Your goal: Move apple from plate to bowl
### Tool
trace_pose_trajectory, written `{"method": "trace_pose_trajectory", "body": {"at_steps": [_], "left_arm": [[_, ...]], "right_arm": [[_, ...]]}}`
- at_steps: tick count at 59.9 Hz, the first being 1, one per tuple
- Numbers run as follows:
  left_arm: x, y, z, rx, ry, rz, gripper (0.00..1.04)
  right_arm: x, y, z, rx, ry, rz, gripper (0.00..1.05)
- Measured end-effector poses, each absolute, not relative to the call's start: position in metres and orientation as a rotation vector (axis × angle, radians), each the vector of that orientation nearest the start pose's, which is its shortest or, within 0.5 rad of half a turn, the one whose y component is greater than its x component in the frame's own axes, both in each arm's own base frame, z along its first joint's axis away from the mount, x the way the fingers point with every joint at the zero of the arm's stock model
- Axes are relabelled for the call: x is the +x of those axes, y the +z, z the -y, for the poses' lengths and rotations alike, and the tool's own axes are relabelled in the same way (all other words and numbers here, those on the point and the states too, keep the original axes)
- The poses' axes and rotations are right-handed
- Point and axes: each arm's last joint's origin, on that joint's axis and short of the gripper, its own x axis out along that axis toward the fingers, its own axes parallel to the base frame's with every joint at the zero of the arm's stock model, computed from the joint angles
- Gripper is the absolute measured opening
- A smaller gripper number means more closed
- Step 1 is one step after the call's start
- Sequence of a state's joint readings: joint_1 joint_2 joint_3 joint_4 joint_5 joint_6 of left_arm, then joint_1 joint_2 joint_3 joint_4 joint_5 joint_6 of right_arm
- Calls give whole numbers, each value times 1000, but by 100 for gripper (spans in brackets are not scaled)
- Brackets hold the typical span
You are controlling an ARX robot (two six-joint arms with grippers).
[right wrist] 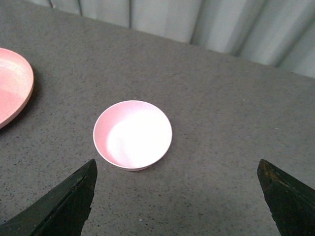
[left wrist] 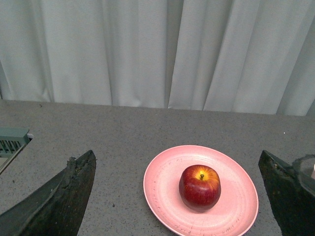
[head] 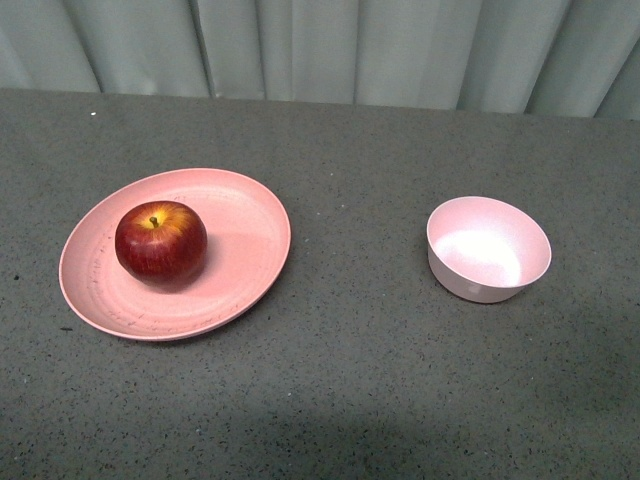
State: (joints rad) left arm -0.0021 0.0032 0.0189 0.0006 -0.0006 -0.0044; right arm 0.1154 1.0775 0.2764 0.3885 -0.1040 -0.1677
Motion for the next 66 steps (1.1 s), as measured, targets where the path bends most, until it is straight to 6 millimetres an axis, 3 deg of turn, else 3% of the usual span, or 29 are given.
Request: {"method": "trace_pose_trajectory", "body": {"at_steps": [12,17,43,66], "left_arm": [[97,170,0,-4,-2,16,98],[97,170,0,-4,-2,16,98],[97,170,0,-4,-2,16,98],[97,170,0,-4,-2,16,98]], "right_arm": [[263,141,-41,-267,380,-605,95],[275,132,-48,-306,421,-672,95],[320,86,-86,-440,582,-855,95],[343,63,-113,-504,645,-930,94]]}}
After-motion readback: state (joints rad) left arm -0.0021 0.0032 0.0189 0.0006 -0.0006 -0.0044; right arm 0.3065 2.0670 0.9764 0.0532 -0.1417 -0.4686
